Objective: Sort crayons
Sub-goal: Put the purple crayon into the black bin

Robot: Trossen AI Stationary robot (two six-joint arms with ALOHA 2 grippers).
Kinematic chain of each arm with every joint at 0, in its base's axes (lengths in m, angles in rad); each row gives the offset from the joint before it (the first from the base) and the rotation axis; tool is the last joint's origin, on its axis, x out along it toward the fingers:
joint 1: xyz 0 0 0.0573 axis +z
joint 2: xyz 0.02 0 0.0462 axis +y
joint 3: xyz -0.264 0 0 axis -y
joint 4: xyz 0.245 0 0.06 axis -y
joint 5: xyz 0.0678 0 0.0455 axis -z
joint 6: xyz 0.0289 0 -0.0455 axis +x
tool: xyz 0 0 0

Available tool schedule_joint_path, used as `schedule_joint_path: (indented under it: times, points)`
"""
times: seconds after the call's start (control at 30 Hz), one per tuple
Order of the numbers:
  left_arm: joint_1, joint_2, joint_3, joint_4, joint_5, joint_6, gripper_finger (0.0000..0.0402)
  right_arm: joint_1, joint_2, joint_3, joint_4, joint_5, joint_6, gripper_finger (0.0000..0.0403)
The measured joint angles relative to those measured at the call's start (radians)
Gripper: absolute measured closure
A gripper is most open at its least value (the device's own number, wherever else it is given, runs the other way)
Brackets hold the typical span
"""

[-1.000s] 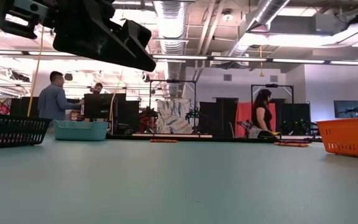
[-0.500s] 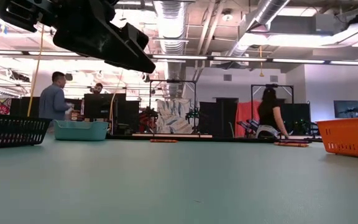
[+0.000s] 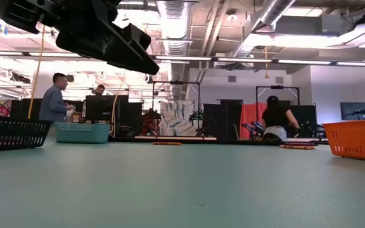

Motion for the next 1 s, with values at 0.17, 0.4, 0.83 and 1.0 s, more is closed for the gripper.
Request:
schedule_joint_path:
  times: [0.17, 0.4, 0.83, 1.0]
  points:
    - [0.0, 0.0, 0.0, 0.0, 0.0, 0.013, 0.0251, -0.006, 0.0, 0.004, 0.095, 0.011, -0.002, 0.0301]
    - [0.0, 0.0, 0.0, 0.0, 0.0, 0.012, 0.0251, -0.01, 0.0, -0.014, 0.111, 0.012, 0.023, 0.0301]
    - [-0.008, 0.0, 0.0, -0.002, 0.003, 0.009, 0.0251, -0.014, 0.001, -0.104, 0.207, -0.024, 0.081, 0.0301]
    - [-0.007, 0.0, 0.0, -0.004, 0.003, 0.012, 0.0251, -0.014, 0.026, -0.104, 0.224, -0.037, 0.069, 0.0301]
